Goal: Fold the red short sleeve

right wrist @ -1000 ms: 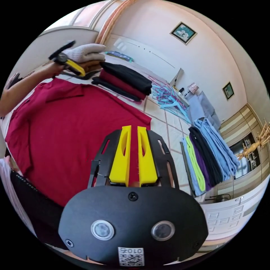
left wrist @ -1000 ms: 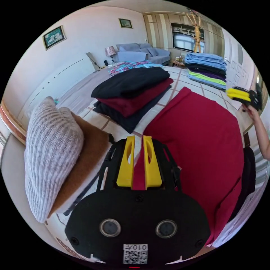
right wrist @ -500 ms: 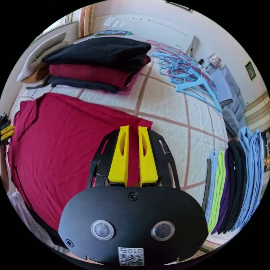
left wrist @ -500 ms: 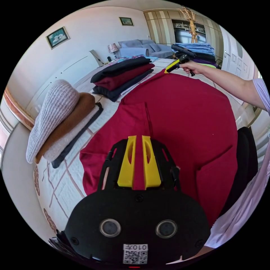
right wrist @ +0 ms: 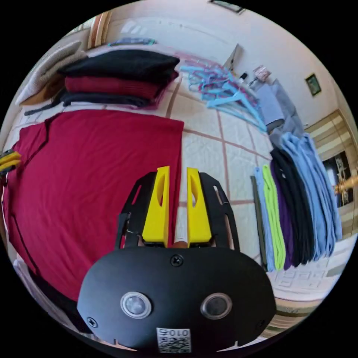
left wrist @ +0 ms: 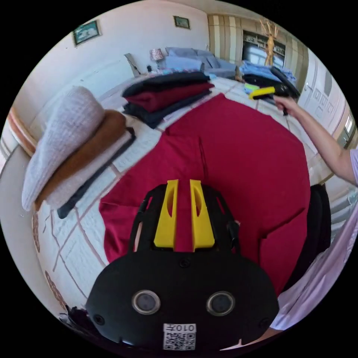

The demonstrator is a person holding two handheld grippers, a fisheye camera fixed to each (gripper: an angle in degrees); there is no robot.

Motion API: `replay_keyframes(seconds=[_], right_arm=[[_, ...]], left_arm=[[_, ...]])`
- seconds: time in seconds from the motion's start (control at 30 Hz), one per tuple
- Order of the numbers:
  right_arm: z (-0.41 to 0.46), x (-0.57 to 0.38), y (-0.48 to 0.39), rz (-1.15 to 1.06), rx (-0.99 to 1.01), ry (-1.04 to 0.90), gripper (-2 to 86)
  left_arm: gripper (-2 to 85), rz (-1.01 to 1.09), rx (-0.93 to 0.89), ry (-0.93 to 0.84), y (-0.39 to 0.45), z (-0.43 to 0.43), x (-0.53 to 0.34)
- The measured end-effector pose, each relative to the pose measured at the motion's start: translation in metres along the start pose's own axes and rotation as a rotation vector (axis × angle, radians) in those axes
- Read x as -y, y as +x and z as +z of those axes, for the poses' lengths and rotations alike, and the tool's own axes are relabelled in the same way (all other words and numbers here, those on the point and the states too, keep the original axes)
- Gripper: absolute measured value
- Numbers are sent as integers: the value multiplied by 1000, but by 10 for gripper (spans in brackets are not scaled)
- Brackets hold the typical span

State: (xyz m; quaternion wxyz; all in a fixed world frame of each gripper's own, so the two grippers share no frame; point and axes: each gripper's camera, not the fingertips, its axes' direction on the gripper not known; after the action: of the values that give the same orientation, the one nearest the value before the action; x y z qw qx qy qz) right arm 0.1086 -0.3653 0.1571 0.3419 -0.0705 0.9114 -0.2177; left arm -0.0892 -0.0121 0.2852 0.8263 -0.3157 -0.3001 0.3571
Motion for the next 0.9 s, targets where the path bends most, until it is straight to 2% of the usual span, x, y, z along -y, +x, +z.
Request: replay_keyframes(seconds=[0.03, 0.1, 0.27, 0.4, 0.63, 0.77, 0.9], right_arm=[[-16, -12, -5, 18, 35, 31, 80], [-62, -58, -44, 7, 152, 73, 84], [-102, -131, -163, -173, 155, -5, 86], [-128, -173, -247, -261, 270, -29, 86], [-153, -200, -340, -371, 398, 18, 86], [-164, -205, -386, -465, 438, 57, 86], [-171, -206, -413, -520, 407, 94, 86]], left_arm=[[54, -53, 74, 79, -9, -27, -9], [55, -124, 136, 95, -26, -55, -23], [59, -225, 31, 83, -64, -107, -82], [62, -213, -14, -26, -58, -125, -120], [66, -247, -81, -229, -22, -139, -205], [62, -310, -198, -223, -25, -141, -232], [52, -328, -226, -207, -36, -141, -237]])
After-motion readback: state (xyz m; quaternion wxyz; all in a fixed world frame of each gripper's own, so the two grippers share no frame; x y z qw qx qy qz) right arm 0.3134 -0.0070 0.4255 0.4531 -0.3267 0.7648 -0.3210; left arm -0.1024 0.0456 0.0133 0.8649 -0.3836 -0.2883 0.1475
